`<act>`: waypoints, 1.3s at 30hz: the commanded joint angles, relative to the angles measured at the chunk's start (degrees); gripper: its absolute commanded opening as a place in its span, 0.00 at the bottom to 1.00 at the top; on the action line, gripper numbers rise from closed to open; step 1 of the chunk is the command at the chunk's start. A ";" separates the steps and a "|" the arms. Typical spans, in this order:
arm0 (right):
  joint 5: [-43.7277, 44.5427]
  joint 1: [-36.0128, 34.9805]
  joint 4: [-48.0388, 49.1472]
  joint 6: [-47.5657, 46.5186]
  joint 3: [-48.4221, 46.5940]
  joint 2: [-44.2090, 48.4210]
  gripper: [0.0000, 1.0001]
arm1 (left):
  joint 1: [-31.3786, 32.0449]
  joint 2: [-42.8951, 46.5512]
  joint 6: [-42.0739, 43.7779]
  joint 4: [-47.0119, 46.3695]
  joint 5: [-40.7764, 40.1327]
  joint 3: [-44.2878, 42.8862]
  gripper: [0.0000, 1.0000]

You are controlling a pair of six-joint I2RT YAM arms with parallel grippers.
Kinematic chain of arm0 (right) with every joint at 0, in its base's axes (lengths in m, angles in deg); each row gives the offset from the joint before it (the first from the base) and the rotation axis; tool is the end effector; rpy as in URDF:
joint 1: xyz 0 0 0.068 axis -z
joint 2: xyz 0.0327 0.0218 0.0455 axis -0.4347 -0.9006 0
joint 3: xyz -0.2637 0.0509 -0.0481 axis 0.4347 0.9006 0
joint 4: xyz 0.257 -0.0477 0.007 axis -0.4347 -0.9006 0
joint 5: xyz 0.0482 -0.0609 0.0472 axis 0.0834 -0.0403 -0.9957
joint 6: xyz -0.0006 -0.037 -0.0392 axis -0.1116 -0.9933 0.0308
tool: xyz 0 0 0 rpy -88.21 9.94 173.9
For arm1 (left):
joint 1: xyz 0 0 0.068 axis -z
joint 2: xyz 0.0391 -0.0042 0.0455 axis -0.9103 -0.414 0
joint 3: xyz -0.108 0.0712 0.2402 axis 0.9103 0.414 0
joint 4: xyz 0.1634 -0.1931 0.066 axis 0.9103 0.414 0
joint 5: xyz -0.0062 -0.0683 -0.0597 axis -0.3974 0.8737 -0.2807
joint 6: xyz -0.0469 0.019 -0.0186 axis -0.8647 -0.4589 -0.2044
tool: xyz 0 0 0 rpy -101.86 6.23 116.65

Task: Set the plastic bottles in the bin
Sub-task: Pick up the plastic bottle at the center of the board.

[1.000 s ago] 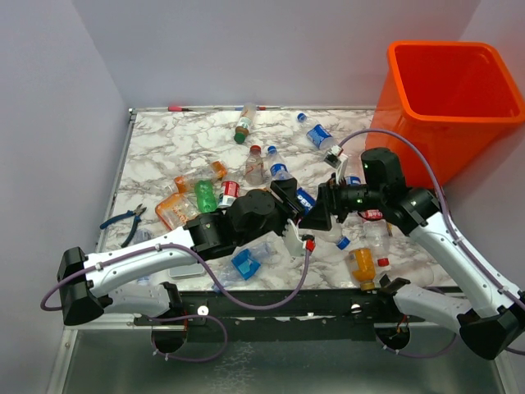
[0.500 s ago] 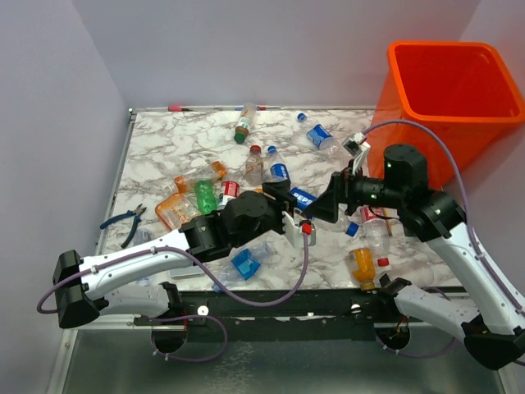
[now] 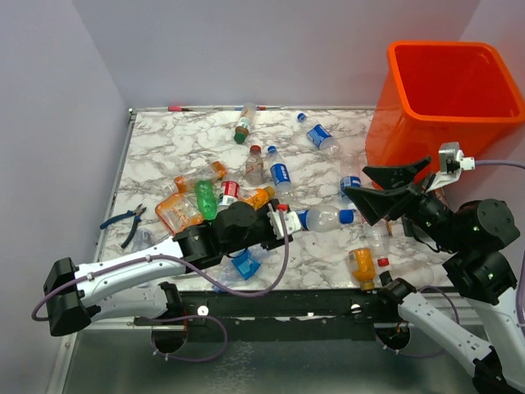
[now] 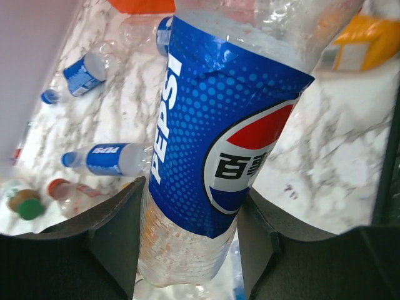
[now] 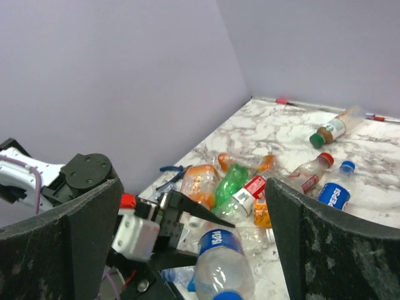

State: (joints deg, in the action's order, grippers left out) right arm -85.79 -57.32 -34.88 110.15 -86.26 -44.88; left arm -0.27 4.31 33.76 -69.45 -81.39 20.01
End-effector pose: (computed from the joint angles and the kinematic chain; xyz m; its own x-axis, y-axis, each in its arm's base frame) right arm 0.0741 0.0564 0.4568 -0.1489 0.3885 -0.9093 -0.7297 0.5775 0.3662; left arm 0.1057 -0.2243 0.3051 0.2199 0.4723 -0.8536 0.8652 0.3098 0.3943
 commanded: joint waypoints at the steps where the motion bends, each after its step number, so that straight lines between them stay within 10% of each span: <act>1: 3.55 -0.44 4.47 0.42 2.77 1.24 1.00 | -3.10 3.65 -28.26 -12.27 10.35 1.52 0.03; 6: 1.14 -0.40 5.91 1.41 2.92 -0.62 1.00 | -6.63 2.85 -44.09 -24.21 19.16 4.74 0.00; 17: 0.19 -0.43 10.86 3.11 2.32 -6.57 0.97 | -7.26 0.96 -43.07 -20.25 20.43 1.38 0.00; 27: -5.96 -0.42 10.44 4.40 0.27 -12.62 0.50 | -7.24 1.32 -42.48 -19.84 18.68 1.51 0.00; 30: -6.13 -0.43 10.04 4.29 0.04 -12.72 0.29 | -7.22 1.44 -42.45 -19.33 16.44 1.40 0.27; 34: -3.87 -0.44 6.64 2.38 -2.94 -12.75 0.00 | -7.22 3.18 -41.66 -19.00 10.89 2.62 0.95; 39: 7.22 -0.44 -4.32 -5.91 -14.63 -14.90 0.00 | -7.22 9.52 -35.71 -16.74 0.24 4.60 0.99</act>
State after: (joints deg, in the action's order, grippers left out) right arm -88.06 -57.65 -31.18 110.61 -91.11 -59.00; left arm -7.41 7.99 -7.70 -87.39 -69.78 23.44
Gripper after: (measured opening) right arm 0.309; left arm 0.989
